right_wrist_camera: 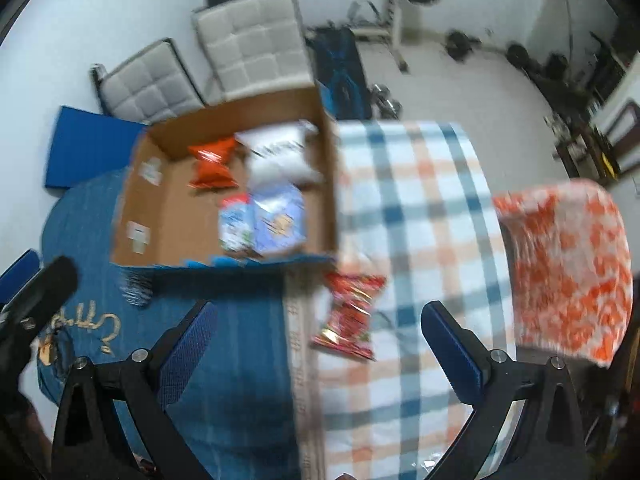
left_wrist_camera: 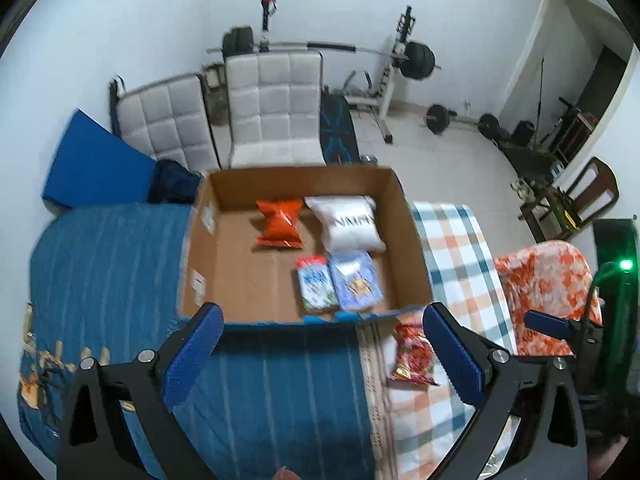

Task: Organize soft objects
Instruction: 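Lower the right tool onto the red candy bag while the left tool reaches the twine ball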

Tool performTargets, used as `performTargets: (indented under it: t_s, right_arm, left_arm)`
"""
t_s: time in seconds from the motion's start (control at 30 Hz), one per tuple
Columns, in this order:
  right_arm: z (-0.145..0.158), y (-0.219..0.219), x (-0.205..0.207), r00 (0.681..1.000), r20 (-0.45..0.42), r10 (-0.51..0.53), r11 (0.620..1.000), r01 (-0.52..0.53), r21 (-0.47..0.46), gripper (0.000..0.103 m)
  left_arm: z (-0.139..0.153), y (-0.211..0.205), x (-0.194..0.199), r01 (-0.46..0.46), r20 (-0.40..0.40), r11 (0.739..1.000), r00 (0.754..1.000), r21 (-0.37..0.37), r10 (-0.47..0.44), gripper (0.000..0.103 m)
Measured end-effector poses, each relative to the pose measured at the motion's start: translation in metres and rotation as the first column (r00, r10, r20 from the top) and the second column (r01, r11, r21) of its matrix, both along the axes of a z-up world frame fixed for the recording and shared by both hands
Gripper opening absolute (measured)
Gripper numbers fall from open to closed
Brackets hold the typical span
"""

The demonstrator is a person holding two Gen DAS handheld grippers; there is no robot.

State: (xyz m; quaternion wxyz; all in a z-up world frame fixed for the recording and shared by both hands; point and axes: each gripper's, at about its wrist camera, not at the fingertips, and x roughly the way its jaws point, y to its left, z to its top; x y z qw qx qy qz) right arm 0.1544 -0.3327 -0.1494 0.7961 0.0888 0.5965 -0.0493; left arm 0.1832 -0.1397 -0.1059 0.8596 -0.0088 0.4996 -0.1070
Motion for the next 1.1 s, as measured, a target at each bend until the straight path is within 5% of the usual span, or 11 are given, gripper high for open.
performTargets:
  t_s: [0.2,0.37,0.7,0.83,1.1]
  right_arm:
    - [-0.091,-0.060,-0.008,0.976,-0.174,-0.128,0.983,0.148,0.111,0.103]
    - [-0.150,-0.072,-0.009,0.953,-0.246,-0.177,0.961,0.222,0.168,0.103]
    - [-0.219,-0.032,0.018,0.931,-0.339,-0.136,0.968,0.198,0.156,0.103]
    - [-0.240,-0.018,0.024,0.909,-0.396,-0.128,0.969,0.199,0.144,0.080]
    - [-0.240,0.009,0.035,0.897,-0.404,-0.178,0.975,0.217,0.054,0.058]
  left_arm:
    - [-0.060,-0.034,-0.003,0.024,-0.117,0.999,0.993,0.037,-0.020,0.102]
    - [-0.114,-0.034,-0.004,-0.002,-0.184,0.989,0.982,0.148,0.029,0.102]
    - [-0.153,0.087,0.006,-0.272,-0.220,0.930,0.919,0.246,0.327,0.102]
    - [-0.170,0.131,0.014,-0.329,-0.249,0.918,0.891,0.223,0.380,0.102]
    - [-0.231,0.159,0.045,-0.300,-0.362,0.917,0.850,0.263,0.383,0.102]
